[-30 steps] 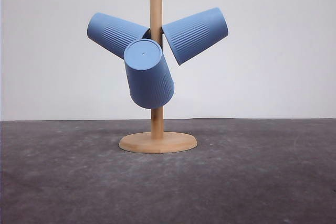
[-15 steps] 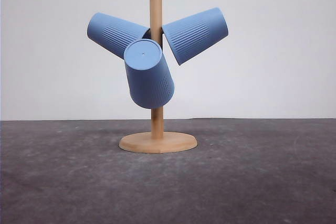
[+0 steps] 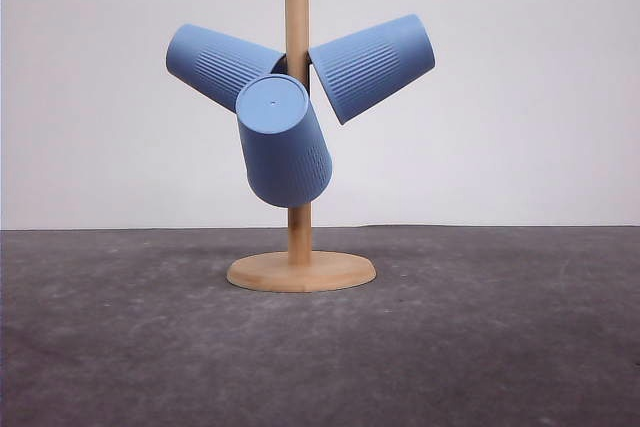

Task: Place three cups

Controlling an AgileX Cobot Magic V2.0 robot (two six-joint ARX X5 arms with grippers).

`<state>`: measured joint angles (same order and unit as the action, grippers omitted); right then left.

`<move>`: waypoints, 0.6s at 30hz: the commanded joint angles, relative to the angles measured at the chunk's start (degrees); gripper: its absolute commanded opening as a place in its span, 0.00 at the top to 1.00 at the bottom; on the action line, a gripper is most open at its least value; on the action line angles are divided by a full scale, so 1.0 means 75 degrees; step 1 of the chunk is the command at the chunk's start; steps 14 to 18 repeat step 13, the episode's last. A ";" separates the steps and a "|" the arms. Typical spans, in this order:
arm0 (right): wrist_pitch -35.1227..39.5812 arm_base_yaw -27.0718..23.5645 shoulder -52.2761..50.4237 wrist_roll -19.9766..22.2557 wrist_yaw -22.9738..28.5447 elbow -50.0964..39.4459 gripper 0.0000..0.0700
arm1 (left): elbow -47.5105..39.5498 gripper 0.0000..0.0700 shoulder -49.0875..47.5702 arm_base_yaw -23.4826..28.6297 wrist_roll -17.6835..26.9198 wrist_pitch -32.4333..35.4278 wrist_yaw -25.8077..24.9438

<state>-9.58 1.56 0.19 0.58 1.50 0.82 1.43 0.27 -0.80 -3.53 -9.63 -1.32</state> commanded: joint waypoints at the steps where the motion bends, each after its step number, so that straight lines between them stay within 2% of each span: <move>1: 0.0076 0.0017 0.0003 -0.0102 0.0001 -0.0020 0.98 | -0.0096 1.00 -0.0003 -0.0003 0.0064 0.0083 0.0035; 18: 0.0076 0.0017 0.0003 -0.0102 0.0003 -0.0020 0.98 | -0.0096 1.00 -0.0003 -0.0003 0.0064 0.0083 0.0034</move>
